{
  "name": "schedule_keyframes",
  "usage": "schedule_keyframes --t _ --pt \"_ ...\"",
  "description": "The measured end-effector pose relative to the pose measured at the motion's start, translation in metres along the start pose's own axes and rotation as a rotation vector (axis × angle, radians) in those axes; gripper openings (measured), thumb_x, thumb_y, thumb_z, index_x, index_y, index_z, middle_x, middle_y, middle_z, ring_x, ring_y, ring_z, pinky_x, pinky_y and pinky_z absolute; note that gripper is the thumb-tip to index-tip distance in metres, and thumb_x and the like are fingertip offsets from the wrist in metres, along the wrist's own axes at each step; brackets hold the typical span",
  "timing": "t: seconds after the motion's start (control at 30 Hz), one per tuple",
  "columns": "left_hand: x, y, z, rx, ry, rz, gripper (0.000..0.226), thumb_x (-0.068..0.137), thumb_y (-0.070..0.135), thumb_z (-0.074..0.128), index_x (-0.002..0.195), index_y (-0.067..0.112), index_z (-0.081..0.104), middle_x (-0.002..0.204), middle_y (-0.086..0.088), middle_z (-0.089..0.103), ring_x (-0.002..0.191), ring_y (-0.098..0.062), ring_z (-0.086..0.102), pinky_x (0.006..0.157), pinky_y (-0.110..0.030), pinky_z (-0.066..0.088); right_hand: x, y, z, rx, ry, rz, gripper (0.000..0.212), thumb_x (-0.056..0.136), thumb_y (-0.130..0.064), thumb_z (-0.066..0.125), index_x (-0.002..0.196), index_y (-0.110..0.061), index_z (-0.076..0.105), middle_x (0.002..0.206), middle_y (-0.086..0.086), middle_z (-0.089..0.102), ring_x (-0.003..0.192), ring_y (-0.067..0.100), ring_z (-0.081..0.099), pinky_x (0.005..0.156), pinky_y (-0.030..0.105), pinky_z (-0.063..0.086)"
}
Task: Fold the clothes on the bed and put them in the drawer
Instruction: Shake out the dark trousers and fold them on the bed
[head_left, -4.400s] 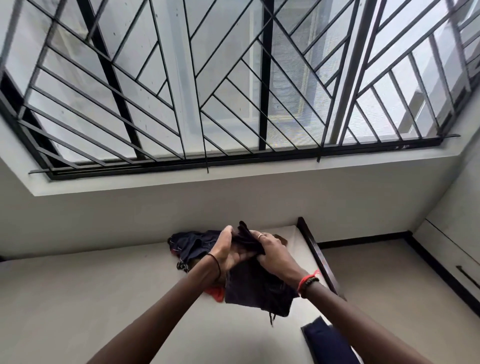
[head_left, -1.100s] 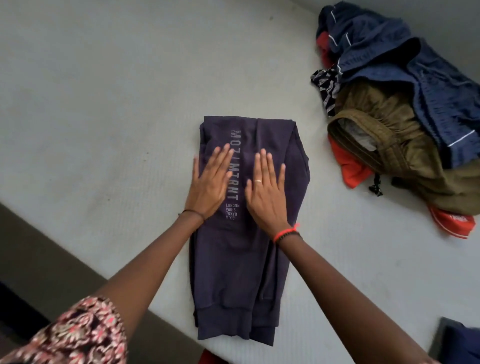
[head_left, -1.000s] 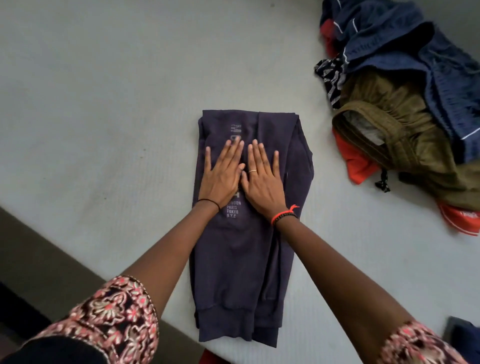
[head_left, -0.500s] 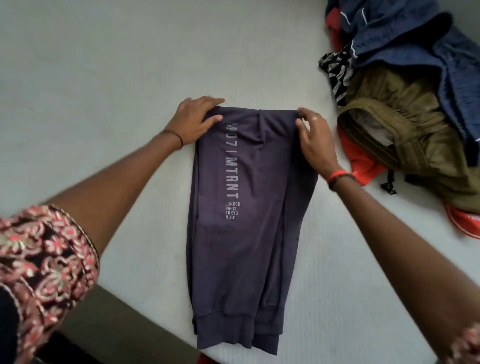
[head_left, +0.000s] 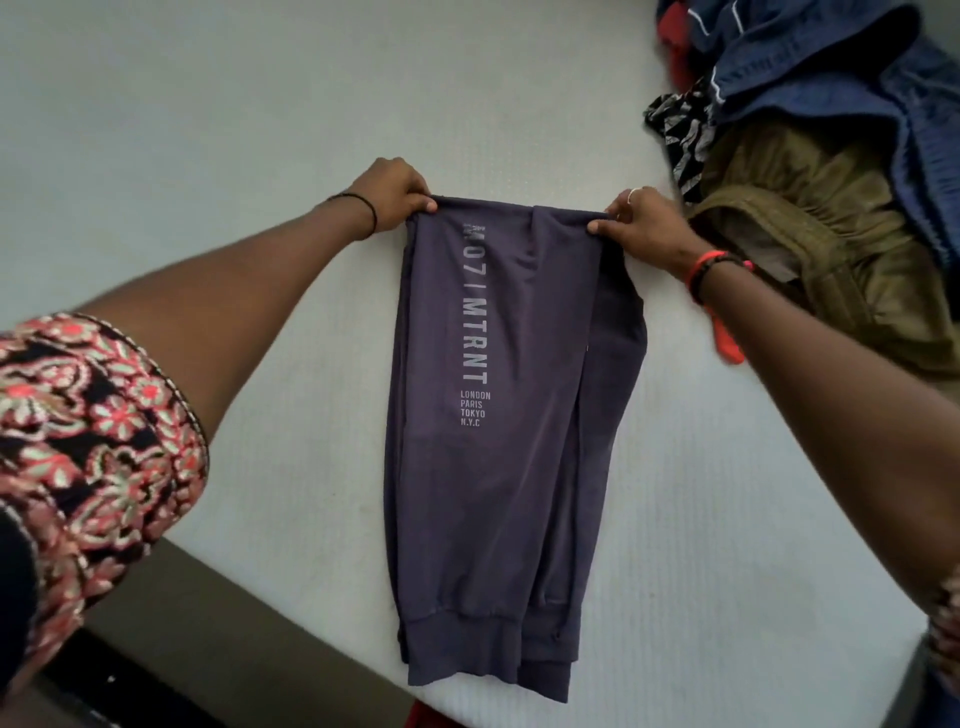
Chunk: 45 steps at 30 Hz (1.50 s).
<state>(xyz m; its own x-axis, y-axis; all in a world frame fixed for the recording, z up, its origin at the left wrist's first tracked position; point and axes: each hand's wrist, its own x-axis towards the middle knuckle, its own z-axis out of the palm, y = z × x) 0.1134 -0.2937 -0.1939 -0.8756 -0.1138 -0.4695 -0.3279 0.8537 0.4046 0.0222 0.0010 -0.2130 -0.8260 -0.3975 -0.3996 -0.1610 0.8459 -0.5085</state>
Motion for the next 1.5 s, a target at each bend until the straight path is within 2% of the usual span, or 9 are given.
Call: schedule_keyframes --t 0.1,0.2,0.4,0.83,1.0,1.1,1.2,1.33,1.5 --pt "-0.007 0.006 0.022 0.074 0.209 -0.001 0.029 0.098 0.018 0.044 0.121 0.008 0.06 0.127 -0.016 0.052 0.118 -0.033 0.047 0.098 -0.04 0.033 -0.021 -0.021 0.03 -0.21 0.34 0.03 0.037 0.092 -0.015 0.042 0.127 -0.004 0.05 0.128 0.019 0.049 0.118 0.035 0.045 0.097 0.04 0.034" --pt "-0.014 0.011 0.032 0.059 0.318 0.105 0.032 0.098 0.03 0.043 0.124 0.015 0.055 0.129 -0.009 0.051 0.119 -0.028 0.048 0.102 -0.041 0.028 -0.034 -0.046 0.056 -0.243 0.422 -0.228 0.045 0.092 -0.011 0.036 0.136 -0.005 0.044 0.137 0.015 0.047 0.127 0.032 0.042 0.103 0.042 0.031" --pt "-0.007 0.007 0.031 0.018 0.259 0.097 0.025 0.095 0.033 0.05 0.111 0.019 0.064 0.119 -0.006 0.058 0.116 -0.022 0.051 0.101 -0.04 0.026 -0.007 -0.026 0.034 0.188 0.267 -0.093 0.019 0.088 -0.012 0.058 0.102 -0.004 0.067 0.108 0.014 0.065 0.101 0.025 0.06 0.089 0.025 0.042" --pt "-0.006 0.016 0.027 0.015 0.226 0.023 0.027 0.098 0.021 0.038 0.111 0.009 0.058 0.118 -0.011 0.056 0.111 -0.028 0.051 0.099 -0.042 0.027 0.001 -0.016 0.023 -0.014 0.127 -0.147 0.01 0.087 -0.005 0.055 0.093 -0.002 0.063 0.104 0.018 0.061 0.101 0.03 0.053 0.08 0.024 0.034" --pt "-0.009 0.01 0.034 -0.045 0.301 -0.125 0.027 0.098 0.018 0.035 0.111 0.008 0.056 0.121 -0.01 0.056 0.111 -0.028 0.051 0.097 -0.04 0.03 0.0 -0.007 0.014 0.164 0.24 0.002 0.005 0.089 -0.004 0.046 0.09 -0.007 0.05 0.086 0.008 0.058 0.079 0.019 0.051 0.067 0.026 0.035" --pt "-0.007 0.003 0.028 -0.025 0.22 -0.058 0.03 0.097 0.033 0.042 0.114 0.014 0.058 0.123 -0.005 0.056 0.114 -0.025 0.052 0.098 -0.042 0.03 0.007 -0.004 -0.002 0.174 0.054 0.006 0.03 0.087 -0.041 0.062 0.096 -0.016 0.049 0.078 -0.006 0.054 0.069 0.005 0.048 0.065 0.025 0.039" --pt "-0.007 0.002 0.014 0.0 0.033 0.041 0.051 0.084 0.061 0.056 0.12 0.025 0.056 0.125 -0.002 0.056 0.116 -0.022 0.051 0.101 -0.044 0.031 0.015 -0.012 -0.014 0.179 -0.185 0.036 0.064 0.068 -0.06 0.074 0.109 -0.016 0.054 0.092 -0.001 0.061 0.081 0.011 0.055 0.069 0.025 0.043" --pt "-0.005 0.014 -0.008 0.075 -0.254 0.03 0.071 0.069 0.054 0.076 0.128 0.025 0.048 0.121 -0.001 0.055 0.11 -0.023 0.052 0.096 -0.036 0.042 0.023 -0.026 -0.021 -0.089 -0.409 -0.007 0.051 0.067 -0.04 0.082 0.105 -0.015 0.059 0.098 0.004 0.061 0.089 0.019 0.057 0.072 0.025 0.046" --pt "-0.002 0.021 -0.021 0.163 -0.432 0.054 0.035 0.072 0.033 0.08 0.097 0.017 0.062 0.098 -0.003 0.065 0.087 -0.022 0.06 0.067 -0.025 0.045 0.021 -0.024 -0.023 0.124 -0.584 0.009 0.02 0.076 -0.015 0.077 0.086 -0.022 0.061 0.099 0.003 0.065 0.097 0.019 0.06 0.091 0.034 0.048"
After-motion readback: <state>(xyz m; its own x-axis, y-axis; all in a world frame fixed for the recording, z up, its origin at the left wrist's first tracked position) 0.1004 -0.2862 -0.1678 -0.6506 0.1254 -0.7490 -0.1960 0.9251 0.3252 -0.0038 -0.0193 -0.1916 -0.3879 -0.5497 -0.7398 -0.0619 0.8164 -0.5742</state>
